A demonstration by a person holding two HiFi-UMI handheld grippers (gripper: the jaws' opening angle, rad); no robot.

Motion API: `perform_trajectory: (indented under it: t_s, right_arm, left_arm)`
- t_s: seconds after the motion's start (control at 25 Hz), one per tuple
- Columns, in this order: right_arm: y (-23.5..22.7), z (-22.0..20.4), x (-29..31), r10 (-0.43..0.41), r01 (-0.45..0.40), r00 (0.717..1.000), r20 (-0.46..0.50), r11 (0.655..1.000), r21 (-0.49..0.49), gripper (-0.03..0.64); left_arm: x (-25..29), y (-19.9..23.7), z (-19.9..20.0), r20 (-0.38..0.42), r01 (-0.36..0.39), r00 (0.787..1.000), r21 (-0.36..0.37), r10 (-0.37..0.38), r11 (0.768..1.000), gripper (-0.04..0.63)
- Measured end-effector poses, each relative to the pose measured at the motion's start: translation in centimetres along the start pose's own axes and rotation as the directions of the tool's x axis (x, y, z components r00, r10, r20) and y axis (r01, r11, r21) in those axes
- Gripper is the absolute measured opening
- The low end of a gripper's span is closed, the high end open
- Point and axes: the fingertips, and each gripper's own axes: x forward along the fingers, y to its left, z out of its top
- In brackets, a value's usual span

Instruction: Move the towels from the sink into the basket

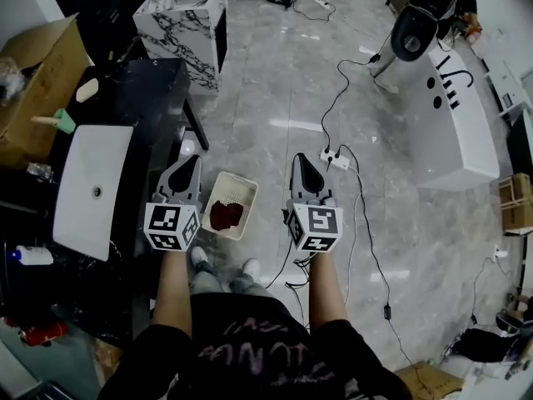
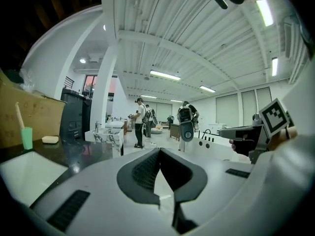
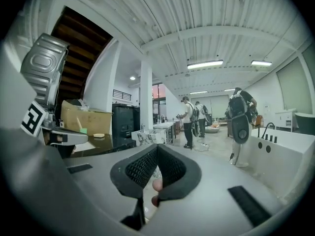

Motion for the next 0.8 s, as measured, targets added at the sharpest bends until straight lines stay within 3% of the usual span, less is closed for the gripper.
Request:
perform_trajectory:
  t_s: [0.4,0.8]
  right_arm:
    - [0.9,5.6,-2.4,0.034,-0.031,0.994,0.100,0.999,-0.030,0.014]
    - [1.2,7.6,-3.9,0.038,-0.030,0.989,0.145,0.998,-0.057,0.014]
  left_arm:
    - [-2.9,-0.9,6.6,0.104,-0.021,0.994,0.055,0.016,0.998,0.015]
    - [-4.8,-0.2,8.9,0.143,-0.042,0.989,0.057,0.034,0.997,0.015]
